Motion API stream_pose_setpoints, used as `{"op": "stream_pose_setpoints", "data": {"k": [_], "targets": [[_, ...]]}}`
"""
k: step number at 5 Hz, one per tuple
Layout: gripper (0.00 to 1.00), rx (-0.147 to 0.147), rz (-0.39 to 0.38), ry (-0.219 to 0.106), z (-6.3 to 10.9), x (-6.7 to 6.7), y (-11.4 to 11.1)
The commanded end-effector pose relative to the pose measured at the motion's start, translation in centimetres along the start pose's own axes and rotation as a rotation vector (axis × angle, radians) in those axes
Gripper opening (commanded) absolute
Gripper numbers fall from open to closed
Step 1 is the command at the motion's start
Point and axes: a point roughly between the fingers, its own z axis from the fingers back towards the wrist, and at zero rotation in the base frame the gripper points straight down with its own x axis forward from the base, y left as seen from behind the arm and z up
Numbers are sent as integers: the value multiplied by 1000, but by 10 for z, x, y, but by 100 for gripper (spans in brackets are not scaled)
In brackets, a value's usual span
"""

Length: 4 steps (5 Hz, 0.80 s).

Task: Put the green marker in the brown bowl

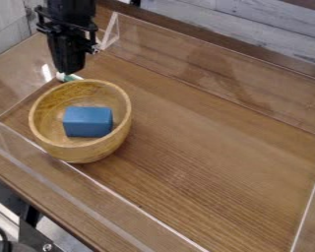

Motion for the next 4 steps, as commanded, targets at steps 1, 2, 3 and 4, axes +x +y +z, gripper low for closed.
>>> {"op": "stream_pose_setpoints", "data": {"k": [1, 2, 3, 4], "targets": [[0, 29, 15, -48, 14, 4, 7], [0, 29, 18, -46, 12, 8, 10], [0, 25, 24, -44, 11, 10, 12], [100, 22, 28, -43, 10, 12, 14]]}}
